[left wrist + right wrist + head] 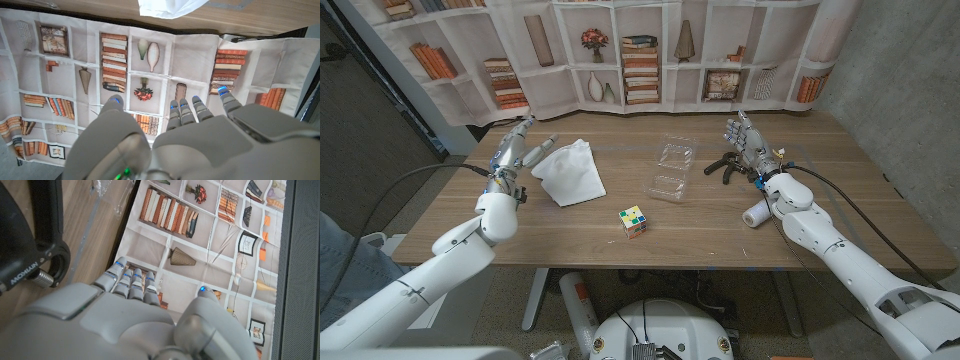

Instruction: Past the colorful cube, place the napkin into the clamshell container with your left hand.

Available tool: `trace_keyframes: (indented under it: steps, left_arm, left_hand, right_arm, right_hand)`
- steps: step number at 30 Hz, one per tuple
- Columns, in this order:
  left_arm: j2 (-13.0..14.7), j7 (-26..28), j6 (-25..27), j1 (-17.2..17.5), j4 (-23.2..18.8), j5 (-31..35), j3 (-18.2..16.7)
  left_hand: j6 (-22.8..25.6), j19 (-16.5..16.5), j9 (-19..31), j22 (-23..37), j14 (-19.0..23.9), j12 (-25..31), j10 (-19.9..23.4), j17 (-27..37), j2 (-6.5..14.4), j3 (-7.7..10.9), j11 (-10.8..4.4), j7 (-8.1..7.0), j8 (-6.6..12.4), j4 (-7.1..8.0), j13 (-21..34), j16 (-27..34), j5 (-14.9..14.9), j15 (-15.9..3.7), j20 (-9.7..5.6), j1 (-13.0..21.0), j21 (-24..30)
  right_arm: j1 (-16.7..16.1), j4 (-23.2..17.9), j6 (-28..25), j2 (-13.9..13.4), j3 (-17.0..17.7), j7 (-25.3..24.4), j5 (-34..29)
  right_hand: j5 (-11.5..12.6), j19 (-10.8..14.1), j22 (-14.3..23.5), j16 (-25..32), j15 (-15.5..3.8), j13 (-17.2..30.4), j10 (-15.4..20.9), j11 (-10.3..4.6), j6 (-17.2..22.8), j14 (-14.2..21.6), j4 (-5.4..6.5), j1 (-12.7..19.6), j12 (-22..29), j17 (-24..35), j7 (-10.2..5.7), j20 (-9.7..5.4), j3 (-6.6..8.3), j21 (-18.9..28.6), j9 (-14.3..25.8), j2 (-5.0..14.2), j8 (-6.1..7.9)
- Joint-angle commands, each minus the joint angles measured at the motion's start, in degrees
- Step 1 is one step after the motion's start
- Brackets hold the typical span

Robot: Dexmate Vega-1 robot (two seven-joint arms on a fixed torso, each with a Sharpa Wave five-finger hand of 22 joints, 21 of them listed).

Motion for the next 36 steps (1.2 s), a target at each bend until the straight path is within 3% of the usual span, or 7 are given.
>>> trace_keyframes:
  steps: [1, 11, 20, 36]
  left_arm:
    - [1.38, -2.01, 4.6, 0.22, -2.12, -0.96, -0.05]
    - [1.97, -1.7, 5.07, -0.66, -2.04, -0.51, 0.97]
    - [2.66, -3.39, 7.45, -2.58, -1.88, -0.48, 2.21]
    - [3.17, -6.49, 10.39, -7.59, -0.54, 1.28, 7.8]
  left_hand:
    - [-0.08, 1.01, 0.1, 0.24, 0.48, -0.18, -0.16, 0.13, -0.28, -0.08, 0.15, 0.03, -0.05, -0.69, 0.16, 0.34, 0.6, 0.73, 0.27, 1.28, 0.51]
    - [0.31, 2.45, 0.13, 0.29, 1.39, -0.1, 0.05, 0.18, -0.85, -0.3, 0.21, -0.24, 0.15, -1.46, 0.23, 0.55, 0.69, 1.78, 0.41, 2.43, 0.72]
    - [0.89, 3.72, 0.16, 0.33, 1.96, 0.12, 0.65, 0.24, -1.17, -0.41, -0.72, -0.55, 0.37, -2.13, 0.31, 0.61, 0.8, 1.66, 0.47, 3.54, 0.88]
    - [0.91, 4.62, 0.18, 0.34, 2.16, 0.03, 0.49, 0.29, -1.53, -0.58, -1.06, -0.66, 0.34, -2.69, 0.36, 0.55, 0.89, 1.87, 0.54, 4.43, 0.92]
  right_arm:
    - [-0.4, -1.37, -0.46, -0.31, 0.13, -0.64, -0.14]
    - [-0.23, -1.24, -0.54, -0.27, -0.23, -0.46, -0.49]
    - [-0.55, -1.88, -0.85, -0.53, 0.0, -0.83, -0.36]
    - [-0.1, -0.5, -0.38, 0.17, 0.15, -0.68, 0.07]
  right_hand:
    - [-0.02, 0.0, 0.22, 0.08, 0.21, 0.28, 0.5, -0.12, 0.28, 0.45, -0.15, 0.3, -0.06, 0.27, -0.23, 0.42, -0.22, -0.18, 0.27, 0.6, 0.34]
    - [-0.08, -0.04, 0.23, 0.09, 0.21, 0.28, 0.49, -0.1, 0.32, 0.5, -0.18, 0.32, -0.07, 0.27, -0.31, 0.46, -0.26, -0.19, 0.26, 0.64, 0.35]
    - [-0.13, -0.08, 0.23, 0.06, 0.24, 0.28, 0.47, -0.08, 0.28, 0.42, -0.21, 0.35, -0.09, 0.26, -0.37, 0.49, -0.29, -0.2, 0.26, 0.69, 0.34]
    - [-0.24, -0.12, 0.24, 0.06, 0.31, 0.28, 0.43, -0.15, 0.15, 0.43, -0.27, 0.39, -0.11, 0.26, -0.29, 0.55, -0.35, -0.21, 0.26, 0.77, 0.29]
